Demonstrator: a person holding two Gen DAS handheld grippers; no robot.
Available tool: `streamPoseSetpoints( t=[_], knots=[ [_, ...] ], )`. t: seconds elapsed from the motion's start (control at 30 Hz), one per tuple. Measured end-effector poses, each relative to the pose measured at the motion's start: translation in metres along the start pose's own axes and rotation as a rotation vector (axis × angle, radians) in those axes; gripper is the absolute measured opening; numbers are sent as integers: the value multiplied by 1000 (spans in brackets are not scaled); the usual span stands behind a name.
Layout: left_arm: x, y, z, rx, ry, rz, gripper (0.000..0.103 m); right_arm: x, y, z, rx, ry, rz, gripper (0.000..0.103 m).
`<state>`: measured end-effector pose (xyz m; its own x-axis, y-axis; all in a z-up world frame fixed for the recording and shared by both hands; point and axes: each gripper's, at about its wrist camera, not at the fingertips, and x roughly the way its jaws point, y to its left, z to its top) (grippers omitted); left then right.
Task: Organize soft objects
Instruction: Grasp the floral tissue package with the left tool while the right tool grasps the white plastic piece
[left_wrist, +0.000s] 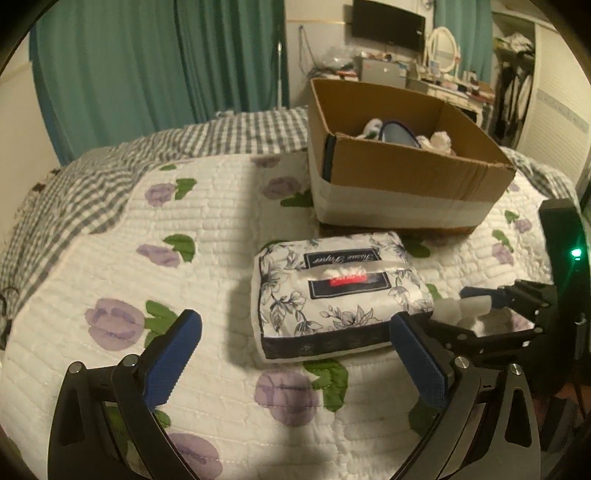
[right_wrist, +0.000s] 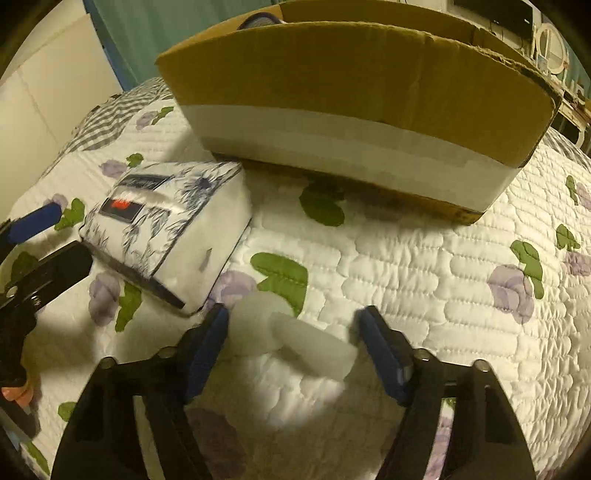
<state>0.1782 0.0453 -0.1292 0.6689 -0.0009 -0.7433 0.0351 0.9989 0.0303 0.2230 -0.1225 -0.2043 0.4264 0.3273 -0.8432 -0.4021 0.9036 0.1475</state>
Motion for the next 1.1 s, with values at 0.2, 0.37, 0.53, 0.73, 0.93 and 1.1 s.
streamPoseSetpoints(
  t=[0.2, 0.37, 0.53, 0.73, 0.93, 1.1],
  knots=[
    [2, 0, -3, 16, 7, 3, 103, -14, 5, -5, -6, -34, 70, 27],
    [0, 12, -2, -27, 19, -5, 102, -31, -1, -8, -4, -82, 67, 26],
    [17, 24, -5, -75, 99, -28, 101, -47, -18, -4, 38, -115, 72, 26],
    [26, 17, 4, -47, 52, -62, 93, -43, -21, -3, 57, -105, 62, 26],
    [32, -1, 5, 44, 38, -107, 64, -44, -19, -3, 77, -112, 74, 27],
    [29, -2, 5, 51, 35, -103, 42, -52, -20, -5, 75, -132, 80, 27]
  ],
)
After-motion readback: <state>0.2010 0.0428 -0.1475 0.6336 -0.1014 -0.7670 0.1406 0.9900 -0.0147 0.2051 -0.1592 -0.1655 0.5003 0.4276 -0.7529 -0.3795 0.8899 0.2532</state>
